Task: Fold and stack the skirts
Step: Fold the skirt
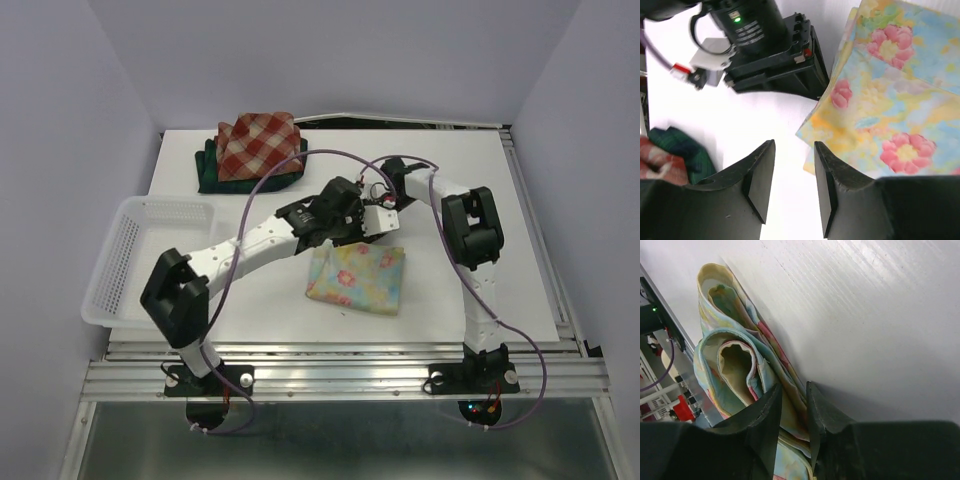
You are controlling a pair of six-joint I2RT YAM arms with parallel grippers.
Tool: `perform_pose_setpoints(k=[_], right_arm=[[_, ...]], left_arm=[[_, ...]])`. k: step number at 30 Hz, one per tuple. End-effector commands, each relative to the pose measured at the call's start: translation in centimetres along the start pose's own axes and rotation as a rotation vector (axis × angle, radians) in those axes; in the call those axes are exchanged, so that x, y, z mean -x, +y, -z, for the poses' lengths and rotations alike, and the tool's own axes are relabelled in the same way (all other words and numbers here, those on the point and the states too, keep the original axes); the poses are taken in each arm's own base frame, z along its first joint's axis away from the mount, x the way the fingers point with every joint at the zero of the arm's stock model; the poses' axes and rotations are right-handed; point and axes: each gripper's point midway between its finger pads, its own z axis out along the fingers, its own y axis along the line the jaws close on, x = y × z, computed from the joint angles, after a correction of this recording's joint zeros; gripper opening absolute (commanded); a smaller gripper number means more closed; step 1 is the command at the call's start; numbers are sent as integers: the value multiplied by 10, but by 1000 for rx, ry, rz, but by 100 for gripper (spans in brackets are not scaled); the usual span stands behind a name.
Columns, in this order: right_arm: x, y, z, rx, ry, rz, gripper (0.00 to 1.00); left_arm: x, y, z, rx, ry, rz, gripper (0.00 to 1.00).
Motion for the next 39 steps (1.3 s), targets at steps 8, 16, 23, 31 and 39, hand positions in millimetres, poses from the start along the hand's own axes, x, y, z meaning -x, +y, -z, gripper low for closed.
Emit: perform_pose_setpoints(k=[8, 16, 23, 31, 39], right_arm=[[85, 44, 57, -85, -225, 164, 58], [110, 79, 121, -251, -402, 306, 80], [33, 111, 103, -49, -327, 181, 58], [-62, 71, 34, 61, -103, -9, 38], [-43, -7, 43, -290, -136, 54, 30]], left_arm=[[21, -33, 54, -90, -230, 504, 47], [-11, -22, 10, -206, -250, 958, 39], [-63, -8, -39, -216, -157, 1153, 33], [-95, -2, -68, -233, -87, 1238, 30], [-57, 59, -8, -55, -216, 1075, 36]])
